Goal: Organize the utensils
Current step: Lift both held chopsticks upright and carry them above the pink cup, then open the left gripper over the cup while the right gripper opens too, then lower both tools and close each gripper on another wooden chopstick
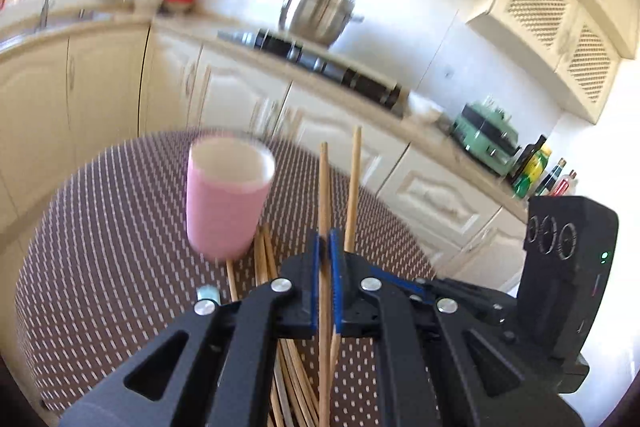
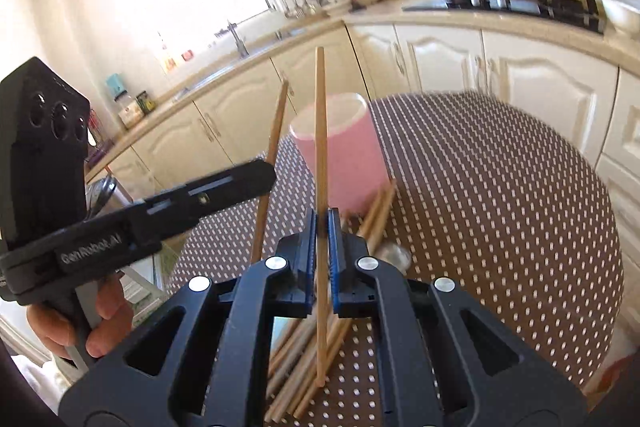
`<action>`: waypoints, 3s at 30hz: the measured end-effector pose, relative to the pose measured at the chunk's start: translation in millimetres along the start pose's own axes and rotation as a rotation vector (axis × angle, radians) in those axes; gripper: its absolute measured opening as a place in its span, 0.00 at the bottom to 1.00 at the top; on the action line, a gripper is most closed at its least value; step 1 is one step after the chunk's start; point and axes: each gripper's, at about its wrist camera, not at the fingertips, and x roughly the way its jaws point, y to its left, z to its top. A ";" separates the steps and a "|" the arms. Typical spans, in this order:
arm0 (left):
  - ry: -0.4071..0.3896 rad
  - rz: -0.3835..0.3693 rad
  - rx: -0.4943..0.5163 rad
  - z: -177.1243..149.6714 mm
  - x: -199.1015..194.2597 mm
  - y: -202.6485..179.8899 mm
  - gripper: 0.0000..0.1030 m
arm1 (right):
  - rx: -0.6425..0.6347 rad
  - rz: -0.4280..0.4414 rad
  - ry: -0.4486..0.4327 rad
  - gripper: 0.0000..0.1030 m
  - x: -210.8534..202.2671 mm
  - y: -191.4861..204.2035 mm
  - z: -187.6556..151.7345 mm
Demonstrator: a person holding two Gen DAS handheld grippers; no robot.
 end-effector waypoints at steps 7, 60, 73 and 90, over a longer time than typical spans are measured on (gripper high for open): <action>-0.193 0.042 0.090 41.2 -15.3 -8.9 0.05 | -0.029 0.011 -0.075 0.06 -4.6 9.3 38.9; -0.361 0.192 0.023 69.1 25.0 47.3 0.42 | -0.016 -0.199 -0.273 0.07 43.8 6.3 79.5; -0.275 0.216 -0.019 51.1 3.2 55.5 0.62 | 0.024 -0.239 -0.268 0.46 24.0 2.9 62.8; -0.100 0.229 -0.055 -9.9 -8.5 57.9 0.62 | 0.052 -0.245 0.095 0.34 45.2 -11.4 -23.0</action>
